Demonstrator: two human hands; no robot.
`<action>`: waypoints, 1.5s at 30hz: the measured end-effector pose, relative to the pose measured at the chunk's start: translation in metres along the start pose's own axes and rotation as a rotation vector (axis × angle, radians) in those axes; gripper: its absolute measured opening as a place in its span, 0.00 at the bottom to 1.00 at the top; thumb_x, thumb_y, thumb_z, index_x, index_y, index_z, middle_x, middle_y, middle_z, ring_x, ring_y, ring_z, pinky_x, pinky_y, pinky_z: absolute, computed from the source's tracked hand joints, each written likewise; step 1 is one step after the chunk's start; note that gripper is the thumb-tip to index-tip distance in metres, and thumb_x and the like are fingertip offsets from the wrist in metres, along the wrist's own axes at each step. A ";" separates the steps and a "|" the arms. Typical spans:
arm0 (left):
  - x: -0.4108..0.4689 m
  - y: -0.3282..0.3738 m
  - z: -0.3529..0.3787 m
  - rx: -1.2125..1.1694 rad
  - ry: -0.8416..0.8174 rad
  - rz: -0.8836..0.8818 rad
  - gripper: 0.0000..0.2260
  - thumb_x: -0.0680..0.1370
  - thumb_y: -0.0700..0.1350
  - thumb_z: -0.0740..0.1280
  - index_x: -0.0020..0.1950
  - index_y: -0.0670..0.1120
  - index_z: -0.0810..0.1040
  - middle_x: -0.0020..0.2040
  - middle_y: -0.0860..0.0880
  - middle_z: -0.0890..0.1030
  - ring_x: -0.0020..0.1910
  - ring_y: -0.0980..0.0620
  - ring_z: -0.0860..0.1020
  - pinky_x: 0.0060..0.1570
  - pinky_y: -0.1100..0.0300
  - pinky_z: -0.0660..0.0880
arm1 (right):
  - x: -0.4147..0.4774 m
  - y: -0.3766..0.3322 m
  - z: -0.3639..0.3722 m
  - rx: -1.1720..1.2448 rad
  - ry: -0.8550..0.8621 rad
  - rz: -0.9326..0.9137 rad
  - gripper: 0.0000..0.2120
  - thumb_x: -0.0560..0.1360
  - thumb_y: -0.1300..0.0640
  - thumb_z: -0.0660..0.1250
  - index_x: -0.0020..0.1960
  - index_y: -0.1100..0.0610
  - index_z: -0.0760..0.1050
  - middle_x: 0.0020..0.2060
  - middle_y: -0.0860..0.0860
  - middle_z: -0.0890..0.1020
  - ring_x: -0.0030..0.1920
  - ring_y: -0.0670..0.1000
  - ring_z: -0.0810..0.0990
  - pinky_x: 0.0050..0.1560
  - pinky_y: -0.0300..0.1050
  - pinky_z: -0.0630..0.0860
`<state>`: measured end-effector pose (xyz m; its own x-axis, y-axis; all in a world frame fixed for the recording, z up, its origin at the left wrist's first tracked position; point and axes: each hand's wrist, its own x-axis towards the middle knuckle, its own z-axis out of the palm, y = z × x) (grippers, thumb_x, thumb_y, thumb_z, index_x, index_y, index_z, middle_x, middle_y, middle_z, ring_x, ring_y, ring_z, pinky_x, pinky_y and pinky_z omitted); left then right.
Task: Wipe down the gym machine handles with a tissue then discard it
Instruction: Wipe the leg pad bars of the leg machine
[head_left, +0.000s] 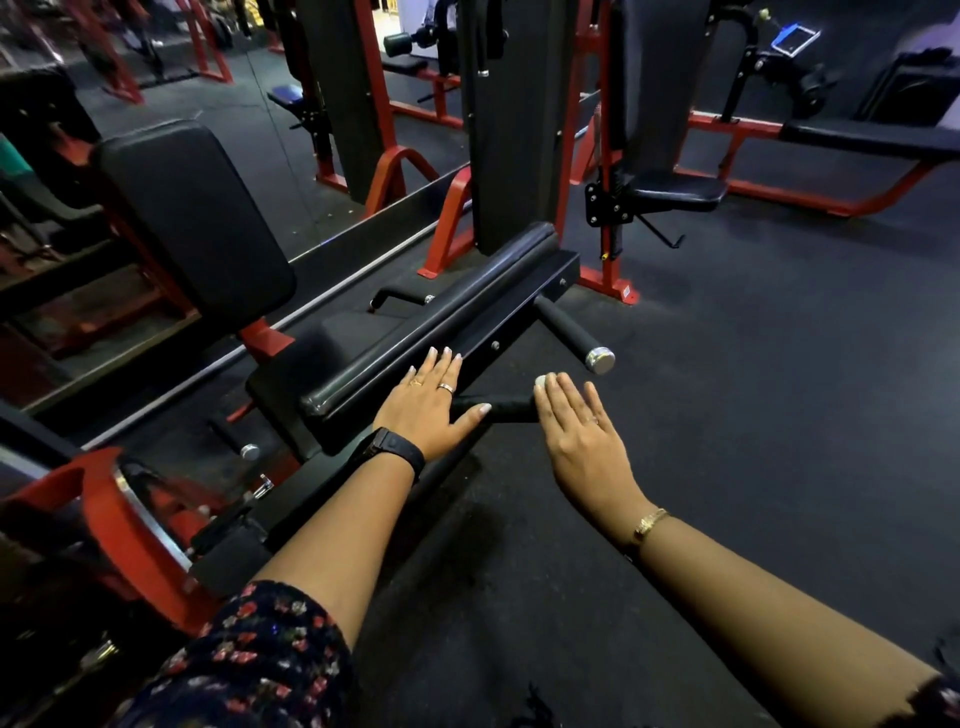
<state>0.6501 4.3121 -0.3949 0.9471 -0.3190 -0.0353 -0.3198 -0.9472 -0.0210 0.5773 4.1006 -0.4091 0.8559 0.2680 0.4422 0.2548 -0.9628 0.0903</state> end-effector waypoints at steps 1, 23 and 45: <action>0.000 0.001 0.000 0.003 -0.001 -0.003 0.41 0.74 0.70 0.39 0.80 0.45 0.46 0.80 0.47 0.47 0.78 0.51 0.43 0.76 0.53 0.47 | 0.008 -0.003 0.001 0.020 -0.018 0.072 0.25 0.74 0.67 0.48 0.68 0.68 0.70 0.64 0.63 0.75 0.67 0.61 0.72 0.72 0.57 0.60; -0.001 0.000 0.003 -0.042 0.048 -0.001 0.51 0.67 0.75 0.28 0.80 0.44 0.49 0.80 0.48 0.51 0.79 0.52 0.48 0.76 0.54 0.49 | -0.011 0.002 0.002 0.337 0.093 -0.032 0.24 0.74 0.70 0.51 0.68 0.66 0.71 0.66 0.59 0.74 0.69 0.58 0.70 0.71 0.51 0.65; -0.003 -0.004 -0.003 -0.098 0.018 0.059 0.38 0.79 0.68 0.46 0.80 0.43 0.46 0.80 0.46 0.47 0.79 0.50 0.45 0.76 0.52 0.47 | 0.014 -0.054 -0.002 1.038 0.232 0.855 0.27 0.78 0.66 0.62 0.75 0.58 0.62 0.68 0.47 0.68 0.63 0.28 0.64 0.58 0.17 0.58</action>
<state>0.6489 4.3168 -0.3914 0.9274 -0.3738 -0.0153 -0.3716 -0.9251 0.0785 0.5744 4.1567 -0.4057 0.8472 -0.5038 0.1685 -0.0060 -0.3263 -0.9452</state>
